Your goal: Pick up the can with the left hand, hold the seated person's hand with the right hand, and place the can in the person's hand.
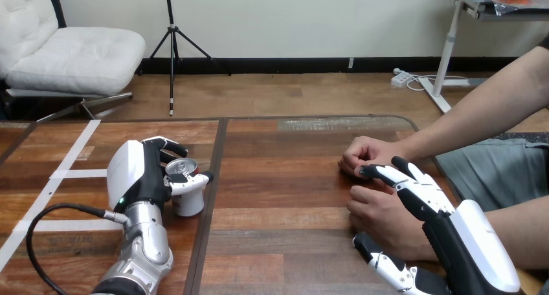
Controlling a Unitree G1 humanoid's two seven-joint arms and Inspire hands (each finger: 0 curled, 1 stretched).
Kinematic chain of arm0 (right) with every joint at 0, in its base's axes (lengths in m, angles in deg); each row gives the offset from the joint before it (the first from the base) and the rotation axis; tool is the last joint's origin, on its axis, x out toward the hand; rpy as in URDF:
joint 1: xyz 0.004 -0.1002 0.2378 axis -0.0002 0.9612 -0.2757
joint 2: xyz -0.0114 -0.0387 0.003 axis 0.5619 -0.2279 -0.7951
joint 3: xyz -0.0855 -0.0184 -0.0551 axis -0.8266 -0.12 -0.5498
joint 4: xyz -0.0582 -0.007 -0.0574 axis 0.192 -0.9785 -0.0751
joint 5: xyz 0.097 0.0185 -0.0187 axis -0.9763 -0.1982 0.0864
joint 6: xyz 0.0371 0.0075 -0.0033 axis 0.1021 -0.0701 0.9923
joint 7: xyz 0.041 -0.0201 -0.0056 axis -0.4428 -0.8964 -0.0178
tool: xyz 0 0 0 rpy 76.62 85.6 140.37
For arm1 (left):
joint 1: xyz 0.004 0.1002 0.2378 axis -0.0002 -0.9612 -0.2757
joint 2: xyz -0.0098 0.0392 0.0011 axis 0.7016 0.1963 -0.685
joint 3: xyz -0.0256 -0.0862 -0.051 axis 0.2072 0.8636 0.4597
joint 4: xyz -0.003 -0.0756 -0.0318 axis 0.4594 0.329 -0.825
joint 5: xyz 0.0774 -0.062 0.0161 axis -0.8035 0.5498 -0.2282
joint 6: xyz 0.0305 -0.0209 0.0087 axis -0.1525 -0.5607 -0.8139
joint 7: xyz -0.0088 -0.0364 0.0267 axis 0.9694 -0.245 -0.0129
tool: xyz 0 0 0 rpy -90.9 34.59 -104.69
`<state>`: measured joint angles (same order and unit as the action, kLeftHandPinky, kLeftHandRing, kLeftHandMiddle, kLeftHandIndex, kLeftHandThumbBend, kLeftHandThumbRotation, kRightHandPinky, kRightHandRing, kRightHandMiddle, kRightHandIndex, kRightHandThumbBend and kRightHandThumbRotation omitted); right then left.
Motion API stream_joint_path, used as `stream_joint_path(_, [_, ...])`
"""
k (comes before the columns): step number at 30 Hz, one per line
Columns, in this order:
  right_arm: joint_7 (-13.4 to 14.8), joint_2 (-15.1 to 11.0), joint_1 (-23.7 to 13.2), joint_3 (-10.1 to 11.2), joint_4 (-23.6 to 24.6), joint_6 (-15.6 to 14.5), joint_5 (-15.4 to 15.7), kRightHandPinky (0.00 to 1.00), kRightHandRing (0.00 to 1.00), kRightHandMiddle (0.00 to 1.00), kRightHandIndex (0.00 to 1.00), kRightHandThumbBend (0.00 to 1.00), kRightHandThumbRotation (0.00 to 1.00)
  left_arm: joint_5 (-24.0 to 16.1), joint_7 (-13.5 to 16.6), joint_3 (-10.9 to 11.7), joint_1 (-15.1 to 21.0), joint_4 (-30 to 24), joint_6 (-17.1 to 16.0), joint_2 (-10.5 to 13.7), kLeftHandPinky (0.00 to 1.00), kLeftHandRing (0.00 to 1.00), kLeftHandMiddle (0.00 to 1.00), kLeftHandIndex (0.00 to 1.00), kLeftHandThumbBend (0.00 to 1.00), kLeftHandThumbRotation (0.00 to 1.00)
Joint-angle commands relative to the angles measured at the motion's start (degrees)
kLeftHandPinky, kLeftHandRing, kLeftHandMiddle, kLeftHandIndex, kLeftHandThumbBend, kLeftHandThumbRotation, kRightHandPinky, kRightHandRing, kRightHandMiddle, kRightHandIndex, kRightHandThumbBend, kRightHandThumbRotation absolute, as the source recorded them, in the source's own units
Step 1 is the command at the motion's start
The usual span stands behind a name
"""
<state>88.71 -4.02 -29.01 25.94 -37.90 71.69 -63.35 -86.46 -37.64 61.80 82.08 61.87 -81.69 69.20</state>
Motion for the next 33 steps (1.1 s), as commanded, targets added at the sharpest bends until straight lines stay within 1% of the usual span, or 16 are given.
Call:
stream_joint_path(1, [1.36, -0.04, -2.03, 1.17, 2.36, 1.08, 0.13, 1.00, 0.98, 0.89, 0.86, 0.47, 0.55, -0.97, 1.37, -0.54, 2.11, -1.04, -1.58, -0.54, 0.44, 0.46, 0.49, 0.55, 0.65, 0.00])
stream_joint_path(7, [1.25, -0.04, -1.85, 1.24, 2.67, 0.53, 0.32, 1.00, 0.97, 0.89, 0.86, 0.47, 0.55, -0.96, 1.96, -0.49, 1.87, -1.27, -2.05, -0.60, 0.46, 0.46, 0.49, 0.55, 0.65, 0.00])
stream_joint_path(8, [1.24, -0.03, -1.83, 1.24, 2.68, 0.49, 0.28, 1.00, 0.97, 0.89, 0.87, 0.47, 0.55, -0.88, 1.92, -0.44, 1.85, -1.26, -2.10, -0.61, 0.47, 0.47, 0.49, 0.55, 0.66, 0.00])
stream_joint_path(15, [1.29, -0.01, -1.89, 1.23, 2.56, 0.63, 0.11, 1.00, 0.98, 0.89, 0.87, 0.47, 0.56, -0.85, 2.22, -0.34, 1.69, -1.34, -2.75, -0.53, 0.49, 0.48, 0.50, 0.56, 0.66, 0.00])
stream_joint_path(17, [1.31, 0.03, -1.89, 1.20, 2.57, 0.65, 0.07, 1.00, 0.97, 0.89, 0.87, 0.48, 0.56, -0.61, 2.41, -0.10, 1.52, -1.54, -3.43, -0.56, 0.49, 0.48, 0.50, 0.56, 0.66, 0.00])
stream_joint_path(20, [1.34, 0.06, -1.94, 1.15, 2.47, 0.75, -0.01, 1.00, 0.97, 0.89, 0.87, 0.48, 0.56, 0.46, 2.05, 0.86, 1.23, -1.93, -4.78, -0.80, 0.48, 0.47, 0.50, 0.56, 0.67, 0.00])
stream_joint_path(23, [1.31, 0.07, -1.99, 1.12, 2.53, 0.72, -0.05, 1.00, 0.98, 0.89, 0.87, 0.47, 0.55, 1.47, 1.45, 1.67, 0.72, -2.35, -7.03, -0.92, 0.48, 0.47, 0.50, 0.56, 0.67, 0.00])
stream_joint_path(27, [1.31, 0.12, -1.97, 1.12, 2.64, 0.57, 0.04, 1.00, 0.98, 0.89, 0.87, 0.47, 0.55, 2.97, 1.85, 2.86, -0.04, -3.08, -10.51, -1.44, 0.47, 0.46, 0.49, 0.55, 0.70, 0.00])
stream_joint_path(33, [1.19, 0.08, -2.14, 1.01, 2.37, 0.63, -0.27, 1.00, 0.98, 0.89, 0.87, 0.47, 0.55, 4.95, 1.54, 4.41, -1.20, -4.67, -14.94, -2.29, 0.45, 0.46, 0.50, 0.55, 0.72, 0.00])
